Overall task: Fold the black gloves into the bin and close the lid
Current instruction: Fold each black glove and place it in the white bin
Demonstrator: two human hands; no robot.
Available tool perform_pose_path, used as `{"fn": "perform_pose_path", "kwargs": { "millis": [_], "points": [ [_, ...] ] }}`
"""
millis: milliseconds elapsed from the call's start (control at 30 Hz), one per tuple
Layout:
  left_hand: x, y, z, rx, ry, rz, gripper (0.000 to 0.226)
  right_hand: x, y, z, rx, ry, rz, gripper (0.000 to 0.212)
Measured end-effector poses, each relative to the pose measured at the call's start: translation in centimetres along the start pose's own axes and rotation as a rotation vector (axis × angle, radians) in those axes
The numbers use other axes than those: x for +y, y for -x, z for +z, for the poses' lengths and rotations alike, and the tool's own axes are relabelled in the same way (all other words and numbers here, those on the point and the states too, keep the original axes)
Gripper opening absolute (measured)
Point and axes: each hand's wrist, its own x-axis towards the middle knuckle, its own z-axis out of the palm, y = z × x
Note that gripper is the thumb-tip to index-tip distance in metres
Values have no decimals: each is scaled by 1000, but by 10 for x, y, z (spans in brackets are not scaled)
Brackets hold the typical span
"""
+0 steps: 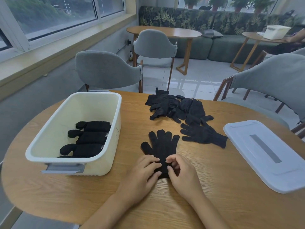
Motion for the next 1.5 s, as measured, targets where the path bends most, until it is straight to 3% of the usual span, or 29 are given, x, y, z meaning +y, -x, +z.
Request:
{"fn": "perform_pose_path", "kwargs": {
  "millis": [167,400,700,1000,1200,1500],
  "points": [
    [1,1,-6,-86,-82,128,36,1,1,1,23,-2,-20,17],
    [2,-2,1,-78,-232,252,21,-5,5,-2,76,-41,-26,10],
    [9,-16,-4,-12,-45,4,8,-9,10,1,8,149,-185,26],
    [10,-12,-11,-70,65,-78,25,-2,8,5,72,186,-73,28],
    [4,-28,-11,-9,178,-230,5,-3,1,4,116,137,-36,17],
    [-2,-48,0,53,175,-379,13,-1,-31,1,99,115,89,22]
  ]
}}
